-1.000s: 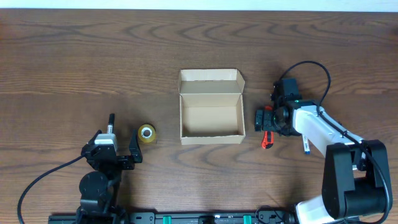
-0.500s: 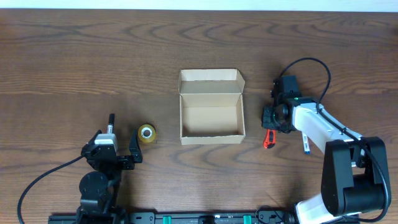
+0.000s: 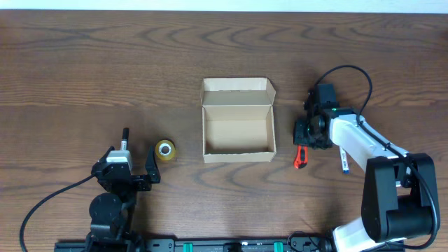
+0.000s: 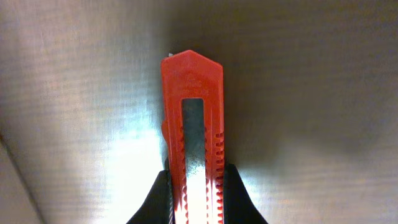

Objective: Pack container
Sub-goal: 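Carry box cutter into cardboard box and release it with right gripper, then move right gripper to blue marker and grasp it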

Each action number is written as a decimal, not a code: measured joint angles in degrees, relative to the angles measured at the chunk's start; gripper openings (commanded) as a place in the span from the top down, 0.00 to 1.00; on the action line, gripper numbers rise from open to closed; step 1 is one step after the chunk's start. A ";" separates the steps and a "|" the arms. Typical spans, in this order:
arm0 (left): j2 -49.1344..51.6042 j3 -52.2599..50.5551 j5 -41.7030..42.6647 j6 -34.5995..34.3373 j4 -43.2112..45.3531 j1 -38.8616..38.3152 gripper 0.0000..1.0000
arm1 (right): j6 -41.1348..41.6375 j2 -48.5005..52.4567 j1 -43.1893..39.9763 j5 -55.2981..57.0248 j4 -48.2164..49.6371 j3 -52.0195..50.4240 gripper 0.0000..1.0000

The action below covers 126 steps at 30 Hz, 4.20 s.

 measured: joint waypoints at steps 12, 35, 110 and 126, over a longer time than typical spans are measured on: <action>0.00 0.00 0.00 -0.02 0.02 0.00 0.05 | -5.92 -17.94 7.13 -3.50 -6.67 11.58 0.99; 0.00 0.00 0.00 0.00 0.02 0.00 0.05 | -53.62 -18.86 29.64 -11.54 -3.76 12.04 0.99; 0.00 0.00 0.00 0.00 0.02 0.00 0.05 | -4.96 -16.15 -16.44 8.48 -33.31 18.03 0.11; 0.00 0.00 0.00 0.00 0.02 0.00 0.05 | -14.32 -3.37 -18.71 8.11 -21.84 10.58 0.02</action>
